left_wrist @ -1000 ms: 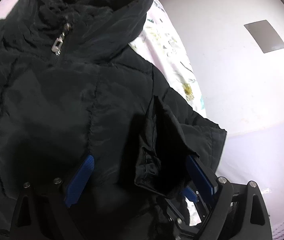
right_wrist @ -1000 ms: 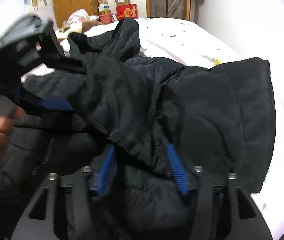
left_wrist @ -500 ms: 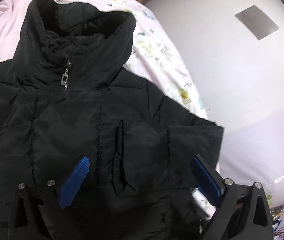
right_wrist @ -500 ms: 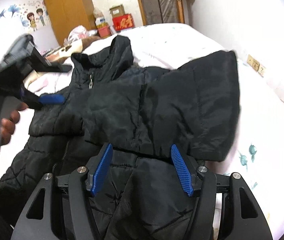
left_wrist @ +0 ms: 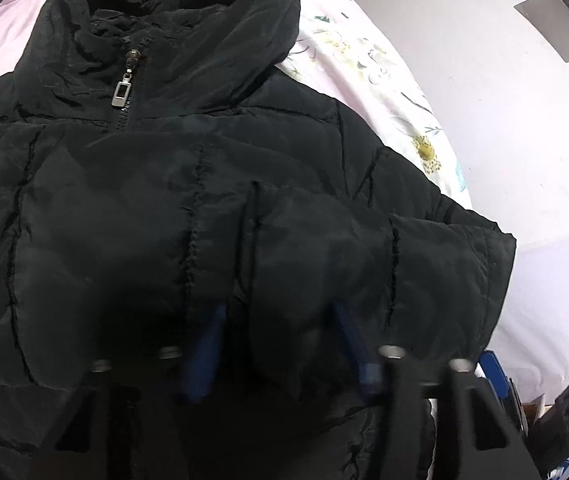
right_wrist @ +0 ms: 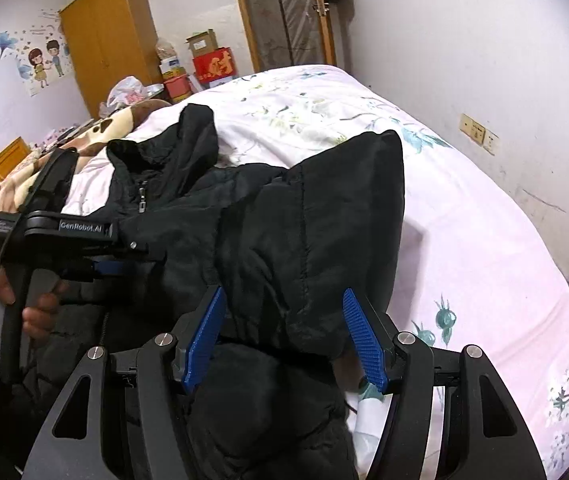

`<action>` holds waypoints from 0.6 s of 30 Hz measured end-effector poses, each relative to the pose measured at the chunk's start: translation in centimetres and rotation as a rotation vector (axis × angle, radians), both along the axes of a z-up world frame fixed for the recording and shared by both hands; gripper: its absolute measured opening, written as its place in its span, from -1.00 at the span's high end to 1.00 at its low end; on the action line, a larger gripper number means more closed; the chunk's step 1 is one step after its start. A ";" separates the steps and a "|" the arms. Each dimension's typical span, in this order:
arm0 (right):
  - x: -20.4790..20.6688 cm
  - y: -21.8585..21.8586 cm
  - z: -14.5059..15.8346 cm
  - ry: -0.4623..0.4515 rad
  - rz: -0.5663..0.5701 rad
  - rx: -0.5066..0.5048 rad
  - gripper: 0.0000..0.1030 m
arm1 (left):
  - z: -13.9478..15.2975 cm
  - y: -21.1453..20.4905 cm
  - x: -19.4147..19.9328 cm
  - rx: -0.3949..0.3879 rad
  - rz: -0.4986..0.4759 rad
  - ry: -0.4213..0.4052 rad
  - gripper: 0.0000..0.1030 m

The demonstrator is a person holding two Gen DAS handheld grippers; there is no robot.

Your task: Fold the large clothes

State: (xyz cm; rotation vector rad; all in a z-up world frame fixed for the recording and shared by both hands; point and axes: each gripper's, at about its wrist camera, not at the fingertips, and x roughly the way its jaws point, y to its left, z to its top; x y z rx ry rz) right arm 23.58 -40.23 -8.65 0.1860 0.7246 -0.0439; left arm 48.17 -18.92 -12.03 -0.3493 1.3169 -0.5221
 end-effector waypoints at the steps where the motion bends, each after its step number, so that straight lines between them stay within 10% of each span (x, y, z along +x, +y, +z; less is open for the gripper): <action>1: 0.1 0.0 -0.1 0.000 -0.007 -0.001 -0.20 | 0.2 0.0 -0.1 -0.005 0.001 -0.003 0.28; 5: 0.1 -0.2 0.0 -0.003 -0.024 0.001 -0.20 | 1.5 0.8 -0.6 -0.048 0.004 -0.043 0.75; 18: 1.6 1.3 0.9 -0.018 -0.019 0.020 -0.20 | 7.7 9.9 0.1 -0.214 0.149 -0.164 0.79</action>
